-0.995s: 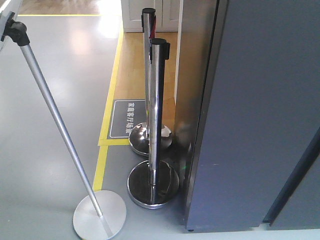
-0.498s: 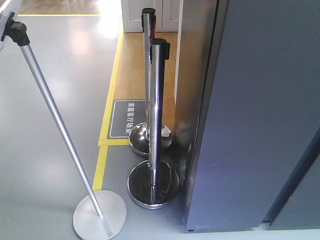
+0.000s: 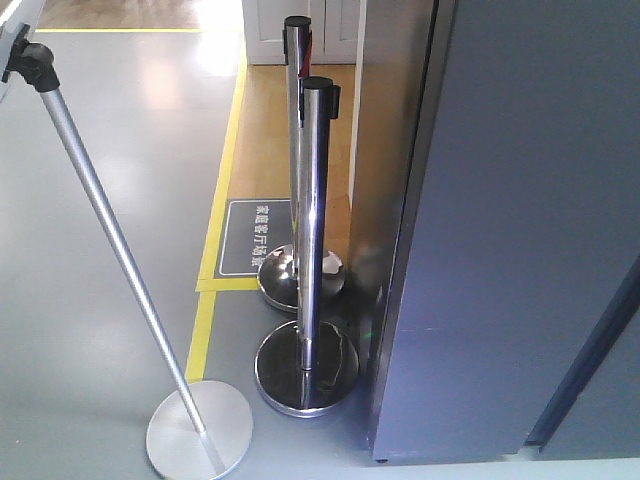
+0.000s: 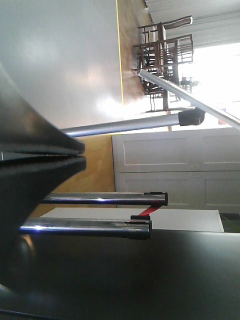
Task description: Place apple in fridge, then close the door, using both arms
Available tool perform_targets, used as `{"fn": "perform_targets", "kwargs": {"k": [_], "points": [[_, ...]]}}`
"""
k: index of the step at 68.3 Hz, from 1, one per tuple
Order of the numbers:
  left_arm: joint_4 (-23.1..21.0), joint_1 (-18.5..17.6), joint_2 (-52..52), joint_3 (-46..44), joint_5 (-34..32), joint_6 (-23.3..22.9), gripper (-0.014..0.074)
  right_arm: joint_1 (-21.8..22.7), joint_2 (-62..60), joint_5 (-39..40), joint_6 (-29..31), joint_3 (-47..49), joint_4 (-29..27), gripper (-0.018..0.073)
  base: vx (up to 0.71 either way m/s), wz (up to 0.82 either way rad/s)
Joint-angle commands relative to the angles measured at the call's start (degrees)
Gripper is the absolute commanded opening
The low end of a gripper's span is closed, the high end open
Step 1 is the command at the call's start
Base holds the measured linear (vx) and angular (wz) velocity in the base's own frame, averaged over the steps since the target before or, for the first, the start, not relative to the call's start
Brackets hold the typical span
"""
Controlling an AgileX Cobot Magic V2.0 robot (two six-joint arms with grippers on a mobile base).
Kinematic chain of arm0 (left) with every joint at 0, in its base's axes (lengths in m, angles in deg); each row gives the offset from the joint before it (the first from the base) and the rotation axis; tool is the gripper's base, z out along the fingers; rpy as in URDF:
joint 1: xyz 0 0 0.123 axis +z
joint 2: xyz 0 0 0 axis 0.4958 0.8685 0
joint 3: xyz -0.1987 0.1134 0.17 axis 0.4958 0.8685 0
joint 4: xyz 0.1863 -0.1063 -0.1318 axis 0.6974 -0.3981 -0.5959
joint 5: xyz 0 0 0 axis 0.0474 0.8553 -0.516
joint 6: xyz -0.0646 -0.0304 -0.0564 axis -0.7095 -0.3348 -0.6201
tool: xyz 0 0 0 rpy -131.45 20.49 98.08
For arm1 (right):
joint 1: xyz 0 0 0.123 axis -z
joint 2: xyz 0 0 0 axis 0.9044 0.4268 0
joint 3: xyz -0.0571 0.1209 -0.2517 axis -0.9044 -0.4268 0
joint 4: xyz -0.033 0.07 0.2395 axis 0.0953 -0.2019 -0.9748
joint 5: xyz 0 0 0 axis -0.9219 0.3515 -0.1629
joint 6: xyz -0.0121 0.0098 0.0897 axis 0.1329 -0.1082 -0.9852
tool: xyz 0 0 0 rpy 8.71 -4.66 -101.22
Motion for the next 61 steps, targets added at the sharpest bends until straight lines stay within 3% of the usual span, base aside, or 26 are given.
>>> {"fn": "perform_targets", "kwargs": {"k": [1,17,29,61], "points": [[-0.49,-0.24,-0.72,-0.97,-4.43,-0.16,-0.0006,0.19,-0.61,4.47,0.47,0.21,0.29,-0.0003,0.0,0.0],[-0.49,-0.24,-0.72,-0.97,-4.43,-0.16,-0.0006,0.19,-0.61,4.35,-0.52,0.14,0.46,-0.0003,0.0,0.0],[-0.49,-0.24,-0.72,-0.97,-4.43,-0.16,-0.0006,0.19,-0.61,4.35,-5.69,0.14,5.8,-0.0003,0.0,0.0],[-0.49,-0.24,-0.72,-0.97,-4.43,-0.16,-0.0006,0.19,-0.61,4.15,-3.88,0.2,5.47,-0.0003,0.0,0.0]]}}
